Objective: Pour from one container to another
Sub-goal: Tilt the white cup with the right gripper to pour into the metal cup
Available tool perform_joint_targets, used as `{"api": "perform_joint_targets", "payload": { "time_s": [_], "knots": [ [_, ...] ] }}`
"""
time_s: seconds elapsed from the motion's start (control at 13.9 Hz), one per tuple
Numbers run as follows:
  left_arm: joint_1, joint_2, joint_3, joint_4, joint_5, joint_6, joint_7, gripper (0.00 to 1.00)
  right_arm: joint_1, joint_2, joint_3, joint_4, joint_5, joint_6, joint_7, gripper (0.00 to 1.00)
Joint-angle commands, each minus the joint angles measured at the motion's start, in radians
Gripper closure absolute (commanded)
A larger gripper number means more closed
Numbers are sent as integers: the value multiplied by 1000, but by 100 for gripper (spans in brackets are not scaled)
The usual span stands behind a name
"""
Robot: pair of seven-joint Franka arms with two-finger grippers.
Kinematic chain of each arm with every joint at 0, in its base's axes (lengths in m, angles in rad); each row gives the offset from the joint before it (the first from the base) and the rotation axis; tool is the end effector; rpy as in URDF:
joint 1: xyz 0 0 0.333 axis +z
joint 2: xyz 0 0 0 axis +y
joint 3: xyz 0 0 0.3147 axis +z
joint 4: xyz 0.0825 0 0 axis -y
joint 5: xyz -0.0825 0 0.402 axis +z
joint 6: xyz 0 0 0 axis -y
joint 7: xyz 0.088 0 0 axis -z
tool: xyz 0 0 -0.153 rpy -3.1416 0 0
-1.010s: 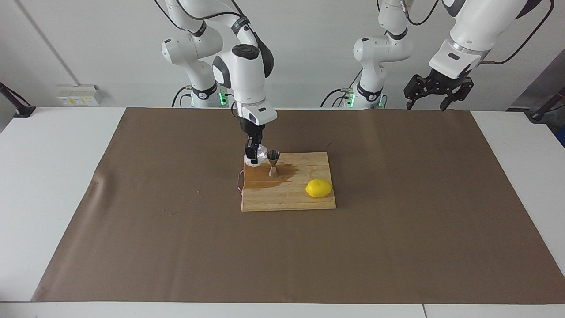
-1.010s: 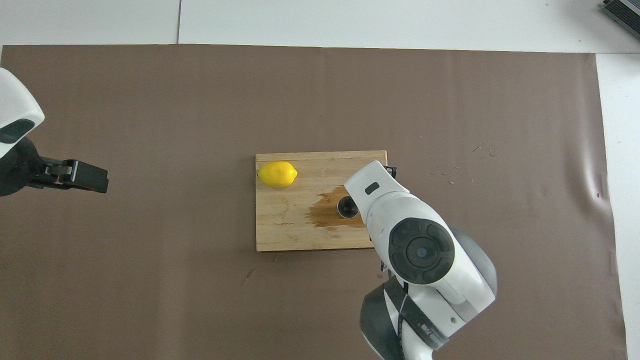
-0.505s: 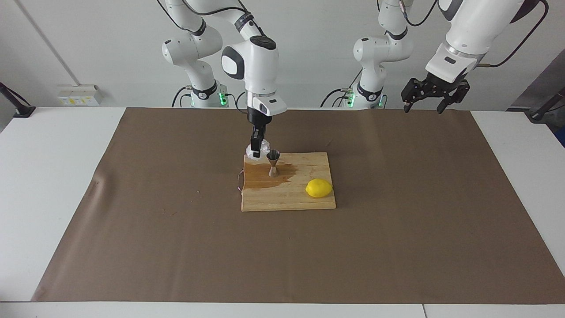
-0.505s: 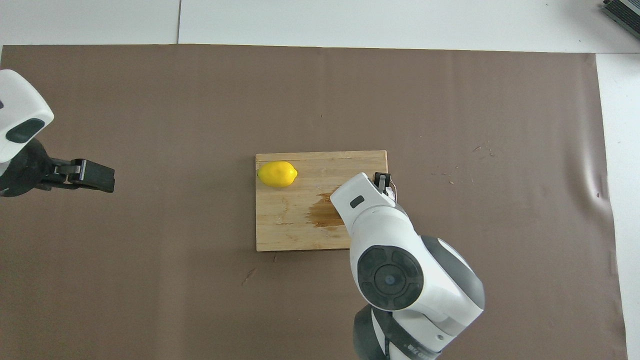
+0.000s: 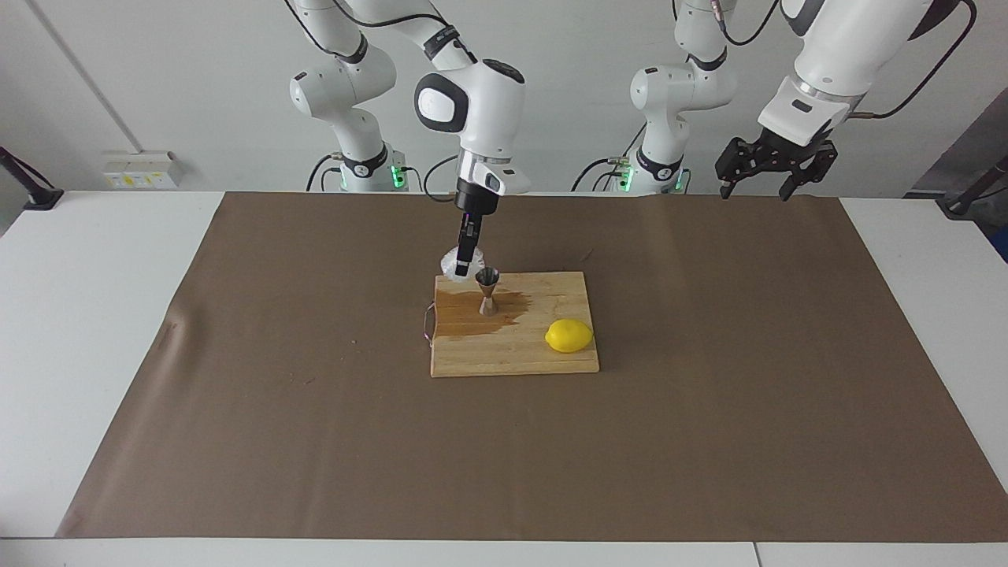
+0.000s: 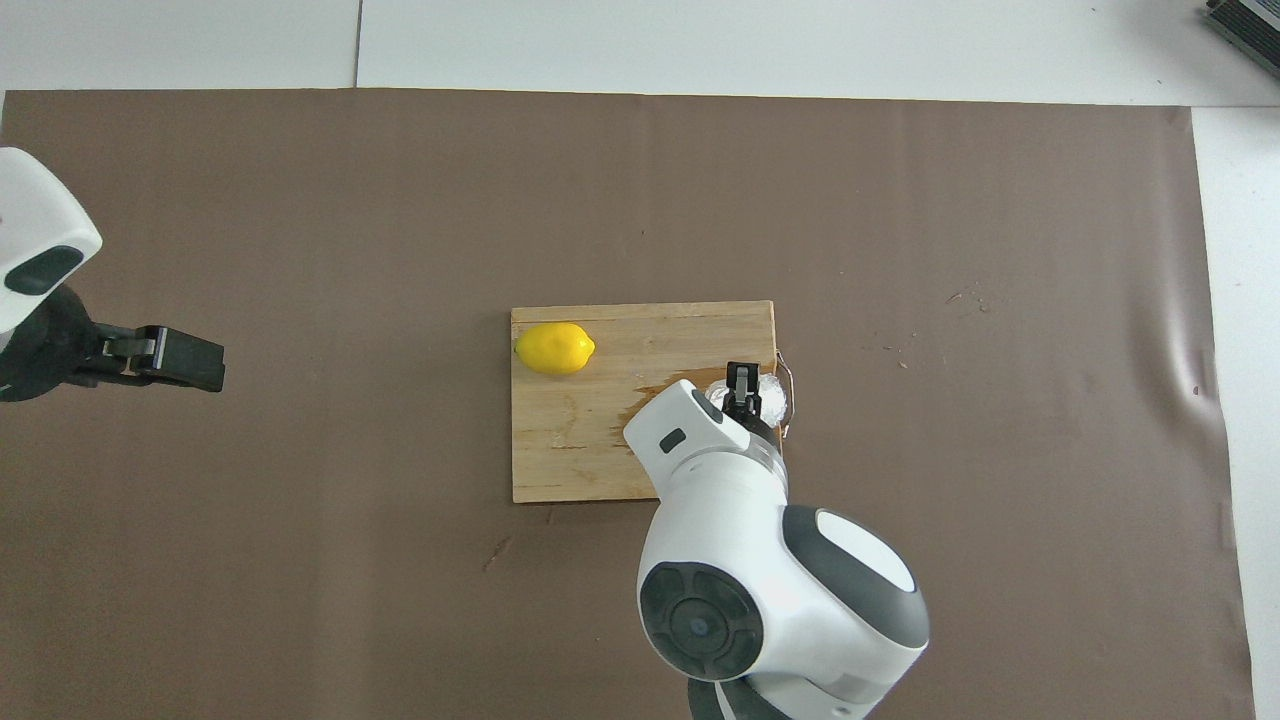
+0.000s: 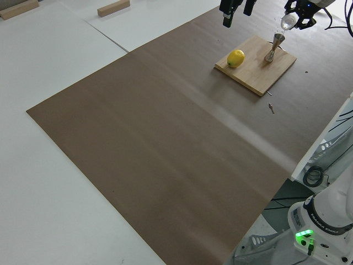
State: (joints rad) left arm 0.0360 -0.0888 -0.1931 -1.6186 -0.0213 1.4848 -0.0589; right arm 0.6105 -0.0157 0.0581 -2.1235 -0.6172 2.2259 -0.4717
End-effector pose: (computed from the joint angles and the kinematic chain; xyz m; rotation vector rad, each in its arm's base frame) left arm 0.5263 -0.0909 0.5949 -3.1361 0.1544 0.0735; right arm 0.4770 0.3269 0.3834 1.9340 1.7930 0.2201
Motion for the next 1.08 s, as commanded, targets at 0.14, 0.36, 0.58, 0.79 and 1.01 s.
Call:
{"api": "perform_joint_targets", "payload": {
  "time_s": [0.14, 0.36, 0.58, 0.79, 1.01],
  "knots": [
    [15, -32, -3, -33, -11, -1, 13, 0, 11, 5, 3, -10, -102, -14, 64, 100],
    [15, -31, -3, -33, -11, -1, 13, 0, 9, 6, 3, -12, -116, -11, 68, 100],
    [16, -28, -3, -24, -9, 20, 14, 0, 11, 6, 5, -12, -116, -14, 68, 100],
    [41, -20, 1, -20, -26, 18, 21, 0, 12, 13, 5, -10, -128, -14, 77, 100],
    [39, -8, 14, 5, -69, 22, 17, 0, 12, 13, 6, -12, -131, -14, 79, 100]
  ]
}}
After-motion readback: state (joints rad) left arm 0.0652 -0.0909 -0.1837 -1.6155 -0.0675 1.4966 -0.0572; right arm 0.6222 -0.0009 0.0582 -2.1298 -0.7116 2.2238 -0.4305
